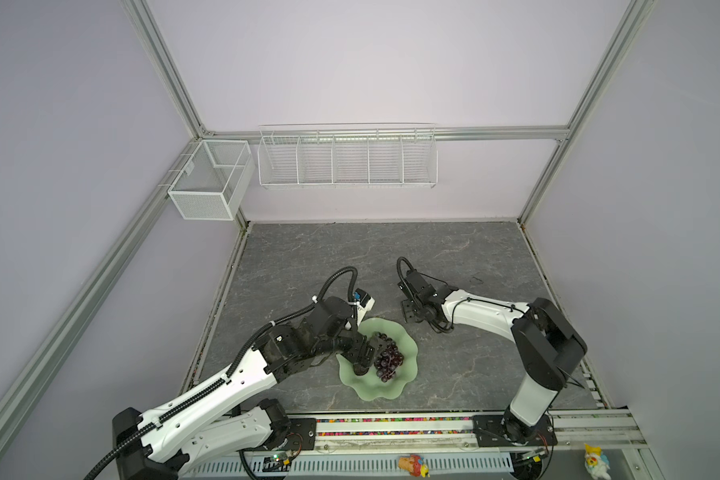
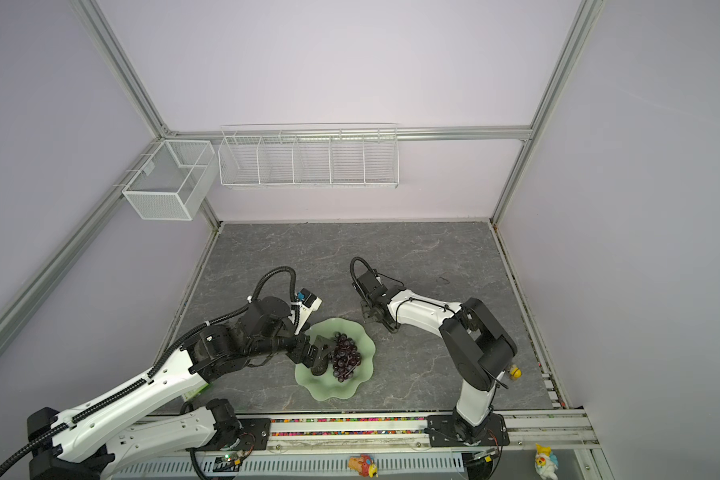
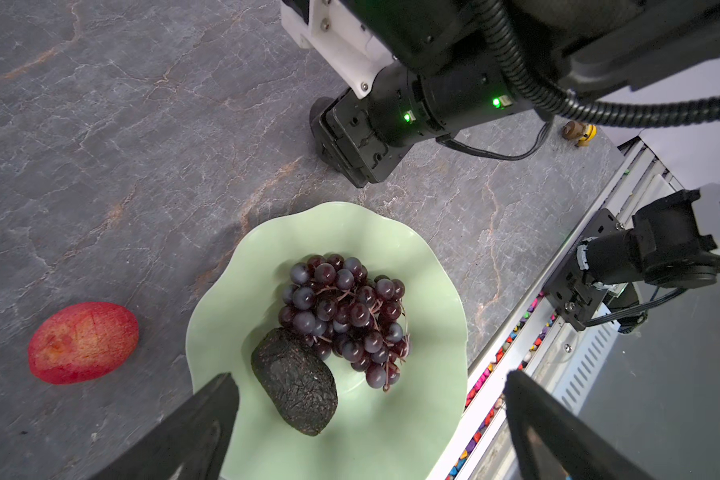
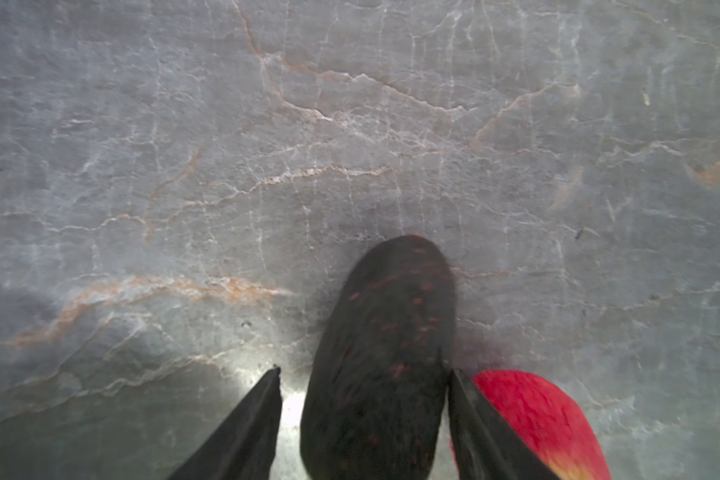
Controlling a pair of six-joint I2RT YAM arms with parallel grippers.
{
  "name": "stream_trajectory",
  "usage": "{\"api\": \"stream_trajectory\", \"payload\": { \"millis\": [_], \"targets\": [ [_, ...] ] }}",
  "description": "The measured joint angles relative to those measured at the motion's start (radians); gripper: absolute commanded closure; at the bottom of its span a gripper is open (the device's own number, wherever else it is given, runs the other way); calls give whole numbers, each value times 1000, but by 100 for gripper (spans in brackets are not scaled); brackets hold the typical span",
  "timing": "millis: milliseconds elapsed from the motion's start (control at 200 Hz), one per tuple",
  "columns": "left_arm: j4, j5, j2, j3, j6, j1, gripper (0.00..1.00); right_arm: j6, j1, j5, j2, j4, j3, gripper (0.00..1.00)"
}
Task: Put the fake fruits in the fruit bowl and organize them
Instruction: 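Grasp the other avocado with the right gripper and lift it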
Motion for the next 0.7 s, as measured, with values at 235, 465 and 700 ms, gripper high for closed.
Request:
{"api": "stream_trajectory", "payload": {
  "millis": [235,465,700],
  "targets": [
    [0,-16,-14,-4,3,0,1,-13,-14,-22,45,3,32,57],
    [-71,-90,-72,1,-42,0,1,-61,-3,-60,-77,42,-18,63],
    [-285,-126,-118,103,-193,0,1,-150,111,-246,-507,122,-170,62]
  ]
}}
